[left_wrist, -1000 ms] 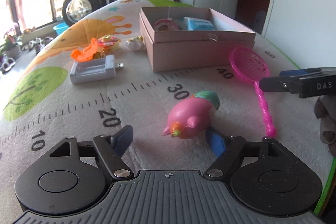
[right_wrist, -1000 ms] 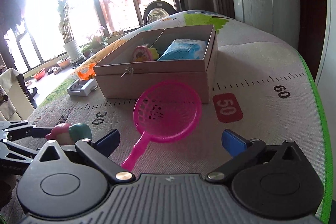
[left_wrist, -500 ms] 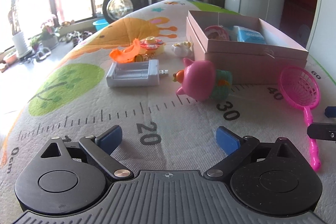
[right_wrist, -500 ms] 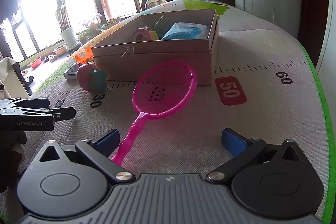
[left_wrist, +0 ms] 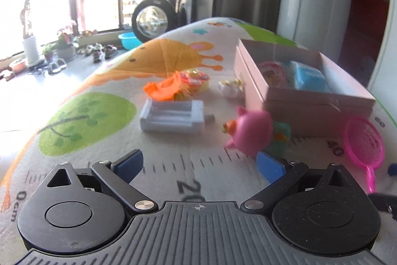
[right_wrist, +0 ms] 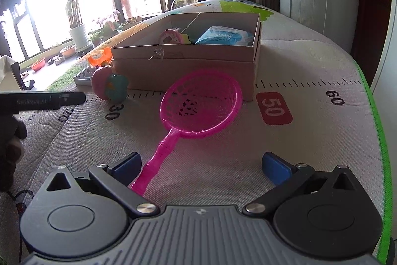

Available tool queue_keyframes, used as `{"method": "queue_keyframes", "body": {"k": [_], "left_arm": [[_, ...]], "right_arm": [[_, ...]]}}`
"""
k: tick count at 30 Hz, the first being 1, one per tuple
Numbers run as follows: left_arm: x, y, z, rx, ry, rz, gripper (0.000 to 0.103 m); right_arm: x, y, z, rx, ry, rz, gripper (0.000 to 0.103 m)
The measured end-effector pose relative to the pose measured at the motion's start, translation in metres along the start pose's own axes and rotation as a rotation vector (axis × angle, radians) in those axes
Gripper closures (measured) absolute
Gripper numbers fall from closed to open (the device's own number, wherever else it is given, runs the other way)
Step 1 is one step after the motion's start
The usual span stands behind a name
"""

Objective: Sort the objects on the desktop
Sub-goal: 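Grasp the pink pig toy with the right tool while the left tool grasps the battery holder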

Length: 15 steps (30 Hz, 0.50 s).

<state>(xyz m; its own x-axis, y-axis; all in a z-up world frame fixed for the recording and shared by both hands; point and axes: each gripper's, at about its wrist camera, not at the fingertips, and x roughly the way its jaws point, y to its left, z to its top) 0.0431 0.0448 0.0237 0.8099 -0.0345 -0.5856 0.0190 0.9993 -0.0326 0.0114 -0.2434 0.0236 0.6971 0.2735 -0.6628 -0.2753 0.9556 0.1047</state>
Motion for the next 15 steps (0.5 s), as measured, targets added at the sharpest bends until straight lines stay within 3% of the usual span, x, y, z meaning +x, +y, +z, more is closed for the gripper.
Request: {"method": "queue_keyframes", "body": {"k": [4,8,10,14,15], "left_arm": [[0.037,0.016,0.025,-0.027,-0.005,0.07,0.002],[0.068,0.029,0.039,-0.056,0.065,-0.006,0.002],[0.075,0.029,0.04,-0.055,0.087,0.0,0.002],[0.066,0.029,0.035,-0.031,0.077,-0.018,0.02],[0.063,0.03,0.034,-0.024,0.081,-0.024,0.02]], "right_arm": [[0.001,0.003,0.0,-0.017,0.004,-0.015,0.0],[0.001,0.003,0.0,-0.023,0.005,-0.018,0.0],[0.0,0.002,0.0,-0.024,0.004,-0.003,0.0],[-0.019,0.017,0.01,-0.124,-0.084,0.026,0.0],[-0.025,0.026,0.014,-0.181,-0.122,0.025,0.0]]}}
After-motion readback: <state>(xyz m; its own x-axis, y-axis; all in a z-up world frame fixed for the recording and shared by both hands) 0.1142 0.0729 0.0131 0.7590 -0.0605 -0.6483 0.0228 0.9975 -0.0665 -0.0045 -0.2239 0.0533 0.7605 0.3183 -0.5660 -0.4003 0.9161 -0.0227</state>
